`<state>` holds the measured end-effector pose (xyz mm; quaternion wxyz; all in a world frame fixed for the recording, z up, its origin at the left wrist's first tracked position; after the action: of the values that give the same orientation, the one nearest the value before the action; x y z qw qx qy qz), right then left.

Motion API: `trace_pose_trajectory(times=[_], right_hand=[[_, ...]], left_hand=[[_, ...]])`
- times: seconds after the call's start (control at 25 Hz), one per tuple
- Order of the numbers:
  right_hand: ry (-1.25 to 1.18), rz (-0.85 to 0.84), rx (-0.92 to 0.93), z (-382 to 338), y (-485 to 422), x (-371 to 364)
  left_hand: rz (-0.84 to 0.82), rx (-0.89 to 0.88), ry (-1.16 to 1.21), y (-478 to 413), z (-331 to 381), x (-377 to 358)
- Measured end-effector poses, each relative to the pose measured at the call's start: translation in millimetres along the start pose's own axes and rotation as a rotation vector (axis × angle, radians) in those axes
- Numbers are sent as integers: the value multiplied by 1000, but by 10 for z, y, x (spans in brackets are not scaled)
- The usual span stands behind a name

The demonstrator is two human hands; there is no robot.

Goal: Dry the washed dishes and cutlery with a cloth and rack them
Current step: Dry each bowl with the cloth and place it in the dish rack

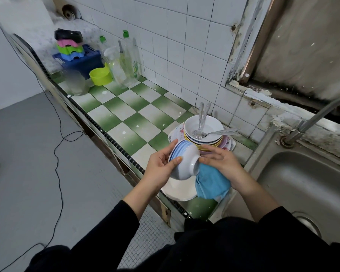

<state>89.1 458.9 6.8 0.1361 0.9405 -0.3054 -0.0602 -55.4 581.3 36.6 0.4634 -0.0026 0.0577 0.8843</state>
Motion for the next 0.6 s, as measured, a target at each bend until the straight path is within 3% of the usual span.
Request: trace_pose_trajectory(times=[0.12,0.2,0.24,0.36,0.4,0.48,0.56,0.6], right_hand=[[-282,223,45,-185,164,136],[-286,326,225,-399,335,120],[-140,366,346,-552,422,58],[599,387,749,-884,632,-498],[679,429,838,-924,625,-573],[483,573,730,-996,484,-426],[177,555,515,-962,294,-300],[166,524,493,-968,276,-327]], left_hand=[[49,8,25,2,31,32],[63,3,51,25,79,-2],[60,-3,57,35,102,-42],[12,-69,47,89,223,-208],[3,-92,54,101,267,-241],[16,-110,106,100,352,-250],[51,-110,158,100,423,-255],[66,-106,194,100,451,-260]])
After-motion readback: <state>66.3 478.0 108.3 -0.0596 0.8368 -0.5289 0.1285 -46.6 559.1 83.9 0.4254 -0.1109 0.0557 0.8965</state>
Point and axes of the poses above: each hand's wrist, its own y-axis away from the middle knuckle, its own x-axis out of the back of the hand, z = x × y, the point moved 7 cm from there along -y, towards the middle knuckle, and after that the axes turned 2 degrees about -z, right-handed, at the moved point
